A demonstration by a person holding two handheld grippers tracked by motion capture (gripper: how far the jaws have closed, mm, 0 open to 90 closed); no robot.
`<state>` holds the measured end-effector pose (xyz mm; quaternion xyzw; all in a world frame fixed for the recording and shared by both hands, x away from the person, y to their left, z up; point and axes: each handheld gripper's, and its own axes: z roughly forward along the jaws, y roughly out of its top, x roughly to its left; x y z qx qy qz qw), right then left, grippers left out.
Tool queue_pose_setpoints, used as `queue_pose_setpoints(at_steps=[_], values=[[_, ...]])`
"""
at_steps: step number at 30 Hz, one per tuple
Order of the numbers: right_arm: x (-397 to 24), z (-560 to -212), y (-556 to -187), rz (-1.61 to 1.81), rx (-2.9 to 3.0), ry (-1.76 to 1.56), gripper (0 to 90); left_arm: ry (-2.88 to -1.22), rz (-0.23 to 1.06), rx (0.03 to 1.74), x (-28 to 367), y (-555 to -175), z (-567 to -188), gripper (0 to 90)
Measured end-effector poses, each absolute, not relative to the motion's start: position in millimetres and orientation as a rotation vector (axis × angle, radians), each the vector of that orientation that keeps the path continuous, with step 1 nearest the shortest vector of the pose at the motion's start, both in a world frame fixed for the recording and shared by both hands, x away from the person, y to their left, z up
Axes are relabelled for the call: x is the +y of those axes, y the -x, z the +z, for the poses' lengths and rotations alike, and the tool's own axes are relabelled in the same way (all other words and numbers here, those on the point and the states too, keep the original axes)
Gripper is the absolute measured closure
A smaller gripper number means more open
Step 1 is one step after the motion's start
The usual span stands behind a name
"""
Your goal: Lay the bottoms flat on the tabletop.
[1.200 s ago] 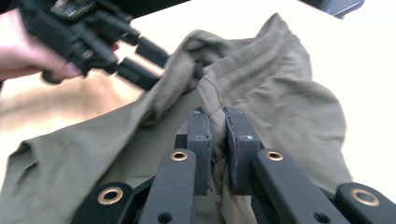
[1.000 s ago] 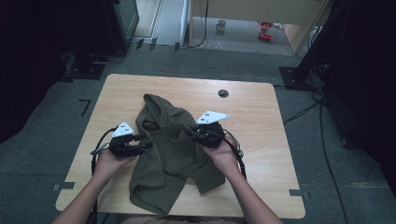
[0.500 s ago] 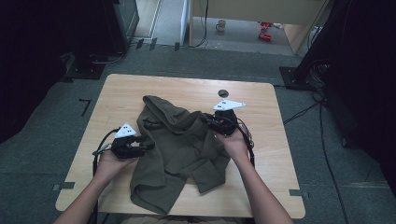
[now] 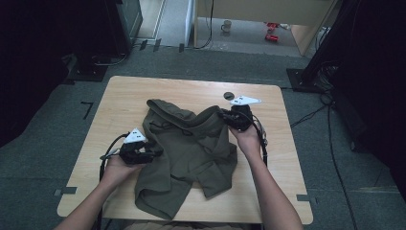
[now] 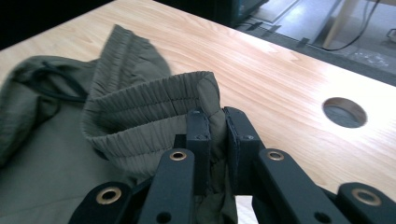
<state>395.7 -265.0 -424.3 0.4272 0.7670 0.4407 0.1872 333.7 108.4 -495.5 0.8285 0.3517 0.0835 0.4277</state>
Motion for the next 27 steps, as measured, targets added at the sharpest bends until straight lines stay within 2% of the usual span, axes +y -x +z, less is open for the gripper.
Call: queue_pose_setpoints(at_steps=[9,27], values=[[-294,-433,-413,1.219,2.071,-1.312,82.1,-2.141,0.189,0.867,100,-337,-507,50.1],[-342,-448,-450,1.005,1.969,-1.522,79.0,-2.14,0.164,0.868,102,-338,-509,51.3]])
